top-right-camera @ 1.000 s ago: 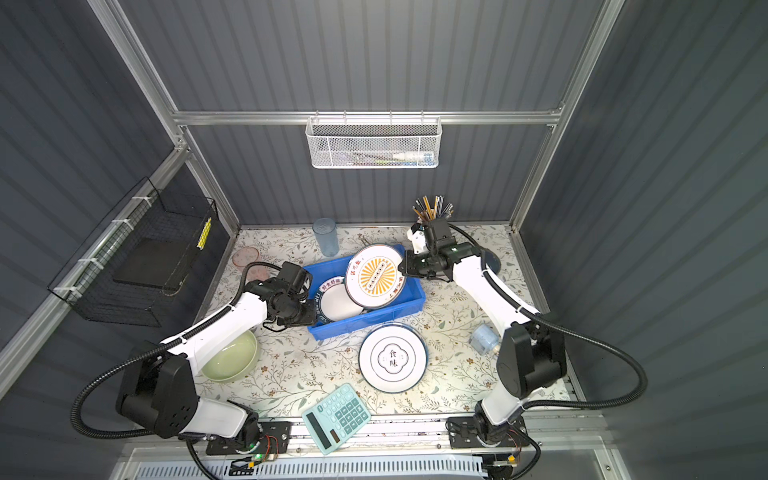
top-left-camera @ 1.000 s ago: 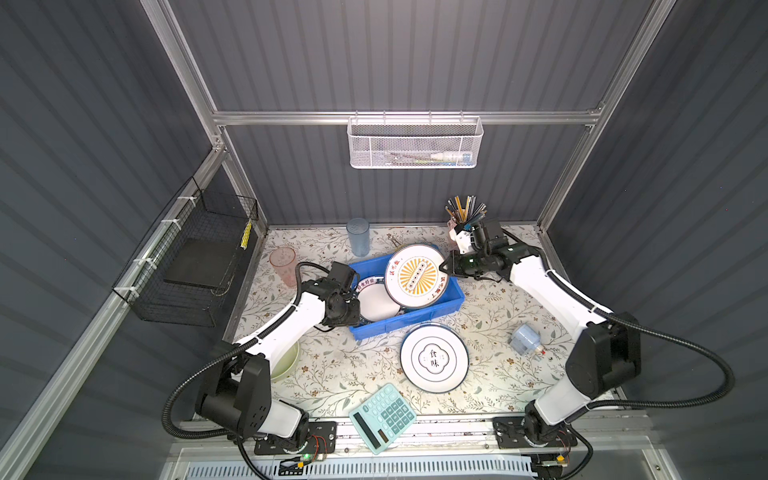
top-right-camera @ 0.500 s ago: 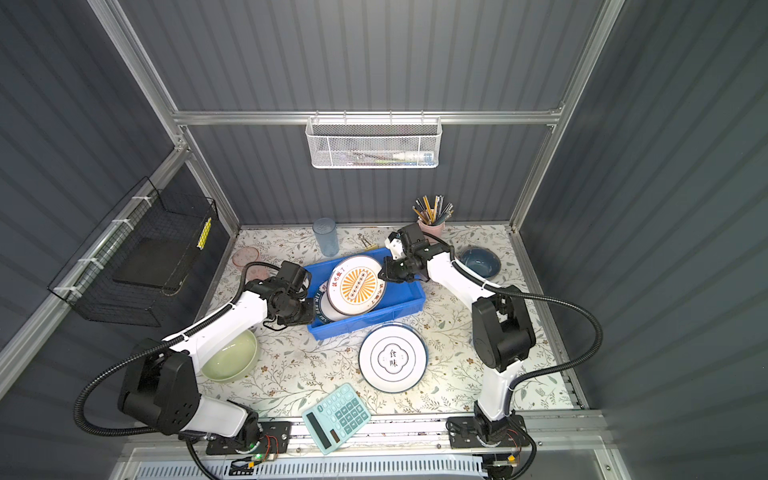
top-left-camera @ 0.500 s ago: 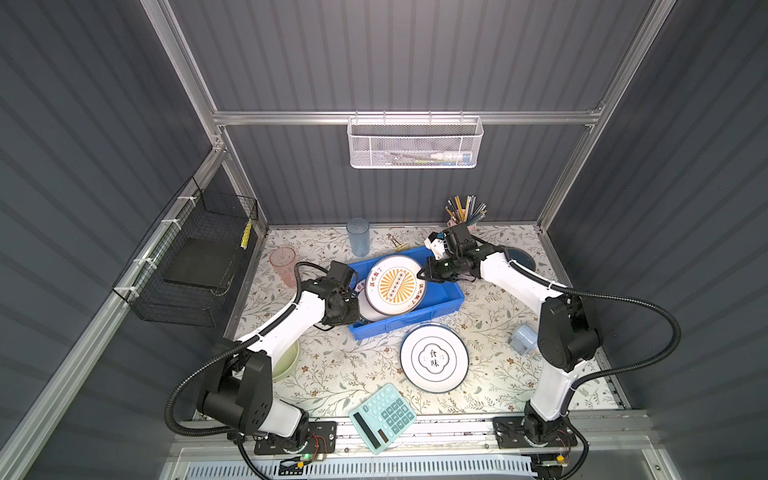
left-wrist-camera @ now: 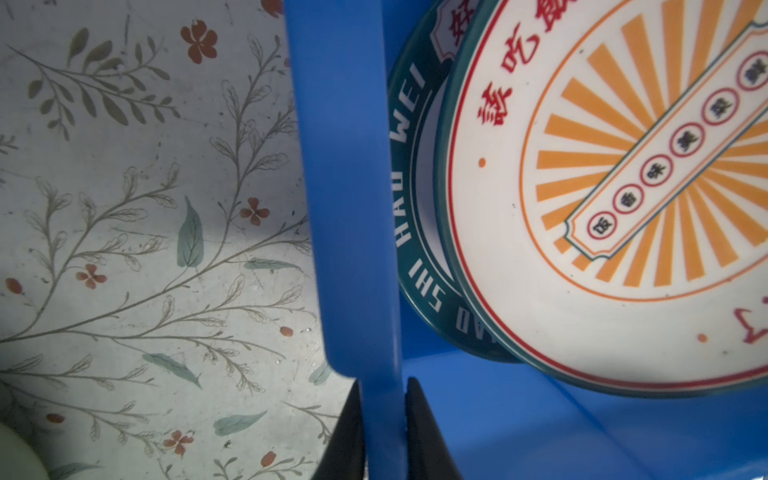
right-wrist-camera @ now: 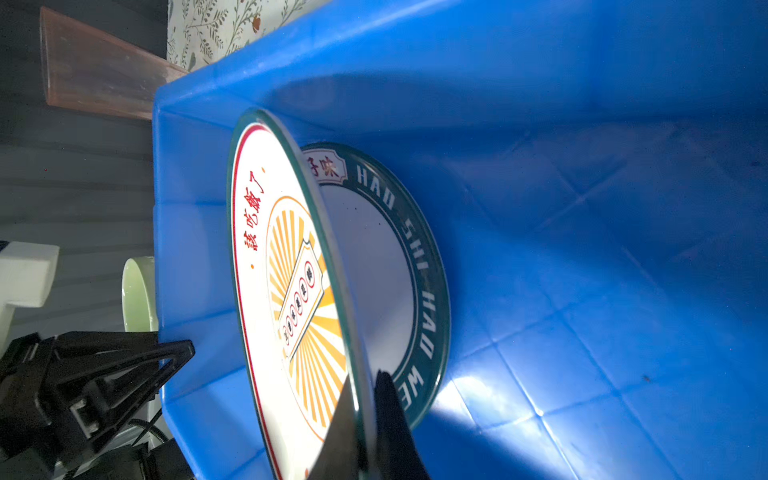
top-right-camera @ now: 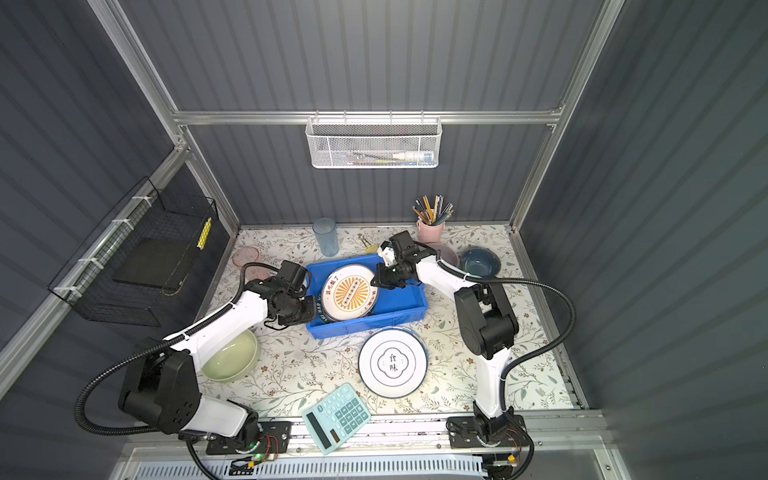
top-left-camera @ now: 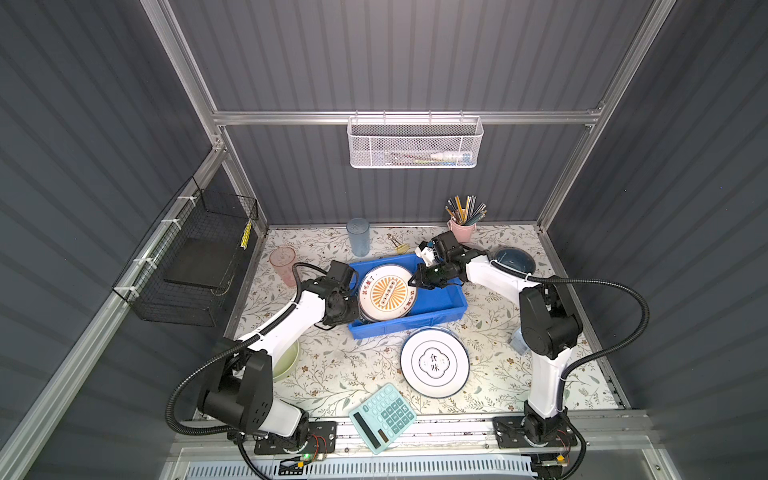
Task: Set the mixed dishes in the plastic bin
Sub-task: 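Lower the sunburst plate onto the green-rimmed plate in the bin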
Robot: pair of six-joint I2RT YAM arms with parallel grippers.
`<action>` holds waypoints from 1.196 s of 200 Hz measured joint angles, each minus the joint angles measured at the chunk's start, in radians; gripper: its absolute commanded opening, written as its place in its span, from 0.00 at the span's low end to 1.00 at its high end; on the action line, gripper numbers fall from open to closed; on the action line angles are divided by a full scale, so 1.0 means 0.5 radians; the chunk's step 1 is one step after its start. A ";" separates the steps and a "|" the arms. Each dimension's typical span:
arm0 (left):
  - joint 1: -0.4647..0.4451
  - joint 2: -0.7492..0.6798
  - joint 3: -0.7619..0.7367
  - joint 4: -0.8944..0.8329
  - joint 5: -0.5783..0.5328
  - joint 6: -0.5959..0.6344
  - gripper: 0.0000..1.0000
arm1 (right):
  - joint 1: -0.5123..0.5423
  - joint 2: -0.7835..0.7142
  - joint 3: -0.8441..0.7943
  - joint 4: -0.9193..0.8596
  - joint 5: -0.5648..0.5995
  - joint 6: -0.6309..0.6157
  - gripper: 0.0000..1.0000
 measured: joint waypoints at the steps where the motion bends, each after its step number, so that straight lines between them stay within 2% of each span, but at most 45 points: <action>1: 0.000 0.000 0.000 0.001 0.000 -0.001 0.16 | 0.000 0.002 0.000 0.004 -0.002 0.001 0.02; 51: 0.000 0.000 0.000 0.002 -0.006 -0.006 0.16 | 0.019 0.105 0.001 0.063 -0.022 0.040 0.06; 91: 0.009 0.000 0.000 0.005 -0.006 -0.007 0.16 | 0.030 0.117 0.008 0.073 -0.039 0.045 0.22; 104: 0.009 0.000 0.000 0.006 -0.007 -0.007 0.16 | 0.031 0.117 0.011 0.063 -0.027 0.032 0.24; 136: 0.009 0.000 0.000 0.006 -0.007 -0.007 0.16 | 0.039 0.117 0.046 0.008 0.040 0.002 0.29; 185: 0.014 0.000 0.000 0.007 -0.007 -0.007 0.16 | 0.072 0.117 0.086 -0.094 0.153 -0.040 0.42; 239: 0.026 0.001 0.000 0.013 -0.009 -0.009 0.15 | 0.161 0.134 0.248 -0.266 0.425 -0.103 0.49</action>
